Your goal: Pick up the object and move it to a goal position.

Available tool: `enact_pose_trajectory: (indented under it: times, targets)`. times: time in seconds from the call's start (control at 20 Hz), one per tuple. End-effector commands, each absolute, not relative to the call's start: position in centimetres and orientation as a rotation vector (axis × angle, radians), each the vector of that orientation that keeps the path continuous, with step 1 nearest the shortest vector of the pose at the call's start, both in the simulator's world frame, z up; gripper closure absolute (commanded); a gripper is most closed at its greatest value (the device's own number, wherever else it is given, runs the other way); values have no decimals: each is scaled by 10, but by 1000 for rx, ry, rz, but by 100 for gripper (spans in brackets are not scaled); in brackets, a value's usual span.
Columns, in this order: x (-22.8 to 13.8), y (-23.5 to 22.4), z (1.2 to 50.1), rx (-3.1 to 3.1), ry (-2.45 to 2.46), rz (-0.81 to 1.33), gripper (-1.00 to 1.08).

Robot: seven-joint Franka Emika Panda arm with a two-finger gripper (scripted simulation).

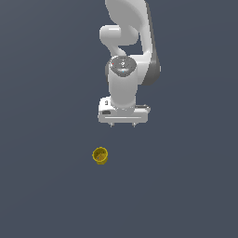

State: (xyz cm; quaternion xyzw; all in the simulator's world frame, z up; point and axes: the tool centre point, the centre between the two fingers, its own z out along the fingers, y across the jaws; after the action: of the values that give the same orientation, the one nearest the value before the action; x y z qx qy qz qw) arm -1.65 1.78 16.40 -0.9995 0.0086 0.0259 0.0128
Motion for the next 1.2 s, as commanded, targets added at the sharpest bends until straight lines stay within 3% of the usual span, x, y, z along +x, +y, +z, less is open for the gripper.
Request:
enact_pose_trajectory:
  times: [0.0, 1.15]
  targets:
    - [-16, 18, 164, -3115, 27, 81, -92]
    - [-4, 6, 165, -3132, -117, 70, -92]
